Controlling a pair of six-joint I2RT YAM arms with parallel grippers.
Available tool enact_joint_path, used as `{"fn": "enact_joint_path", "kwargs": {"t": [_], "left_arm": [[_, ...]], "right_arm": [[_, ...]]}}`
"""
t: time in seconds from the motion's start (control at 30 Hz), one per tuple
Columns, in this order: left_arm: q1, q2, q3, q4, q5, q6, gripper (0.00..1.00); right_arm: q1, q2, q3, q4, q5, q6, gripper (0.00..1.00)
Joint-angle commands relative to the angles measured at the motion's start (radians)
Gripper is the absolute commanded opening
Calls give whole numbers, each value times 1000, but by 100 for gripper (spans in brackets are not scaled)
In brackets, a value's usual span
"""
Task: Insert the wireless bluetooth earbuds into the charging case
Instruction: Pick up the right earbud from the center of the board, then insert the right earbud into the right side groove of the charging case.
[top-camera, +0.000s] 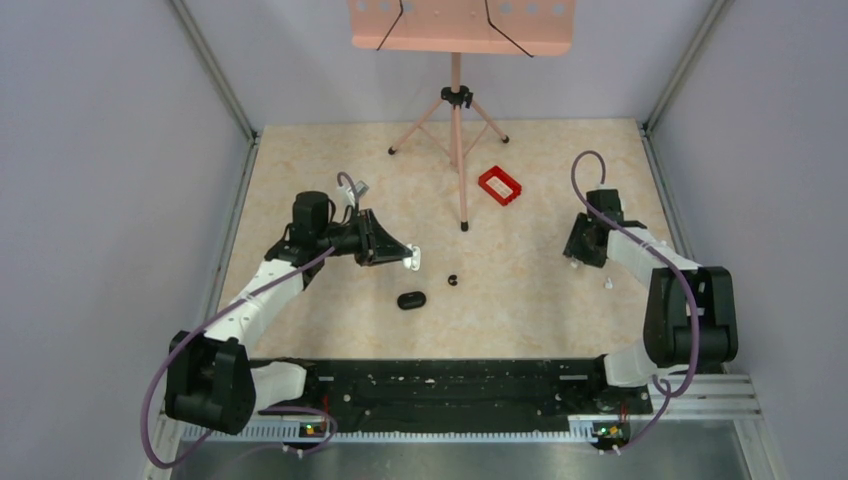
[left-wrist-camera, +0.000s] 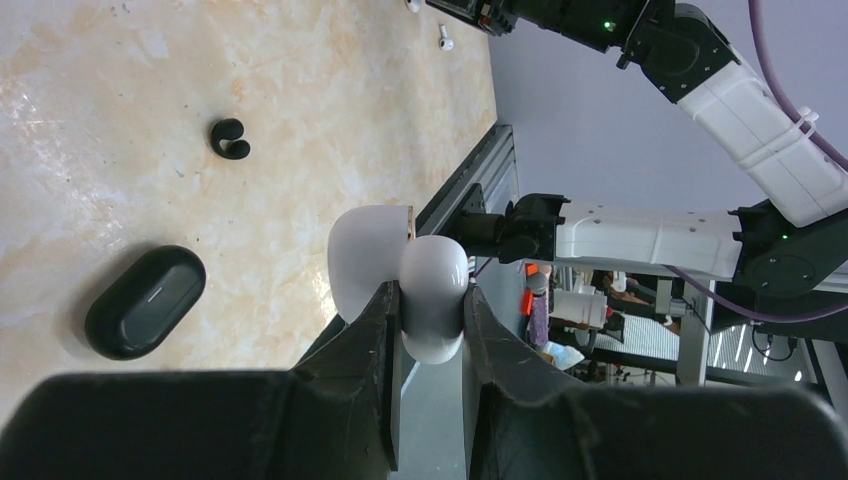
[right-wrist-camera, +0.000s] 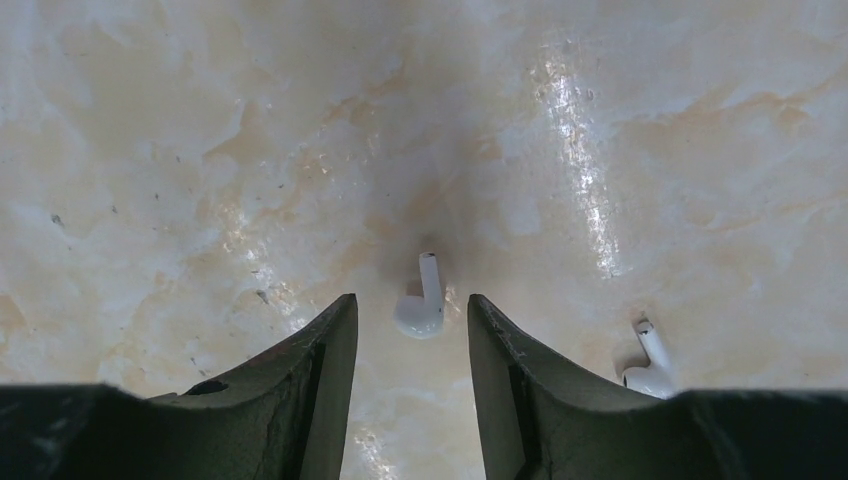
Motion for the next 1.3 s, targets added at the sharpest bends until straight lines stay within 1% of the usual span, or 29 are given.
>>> {"fn": "enact_joint_path", "kwargs": {"t": [0.0,0.3,0.4,0.47,0.57,0.67,0.73,0.8,0.9,0.97,1.07,1.2,1.27], "left_arm": [[-7,2,41,50,8,-3,0],[-12,12,44,57,11,-2,0],[-13,8,39,60,9,-4,0],[-13,7,35,60,10,-2,0],[-13,7,31,60,11,-2,0],[-13,7,29,60,11,0,0],[-16,9,31,63,15,2,0],[-20,13,35,63,22,12,0],[-29,17,23,143,49,-14,0],[-40,30,30,155,46,-13,0],[-76,70,58,134,25,7,0],[-128,115,48,253,15,-76,0],[-149,137,50,278,-2,-97,0]], "right_arm": [[-6,2,-24,22,-4,21,43],[-6,24,-31,46,-9,26,37],[-5,28,-36,53,-9,28,33],[-5,28,-40,59,-8,30,26],[-5,24,-44,59,-9,30,18],[-5,5,-49,52,-26,30,14],[-5,-20,-51,43,-44,31,13],[-4,-50,-52,29,-76,31,11],[-4,-96,-60,11,-191,42,7],[8,-129,-65,-9,-260,55,4],[60,-182,-64,-59,-305,92,4],[95,-260,-83,-87,-407,164,4],[106,-293,-95,-86,-459,195,4]]}}
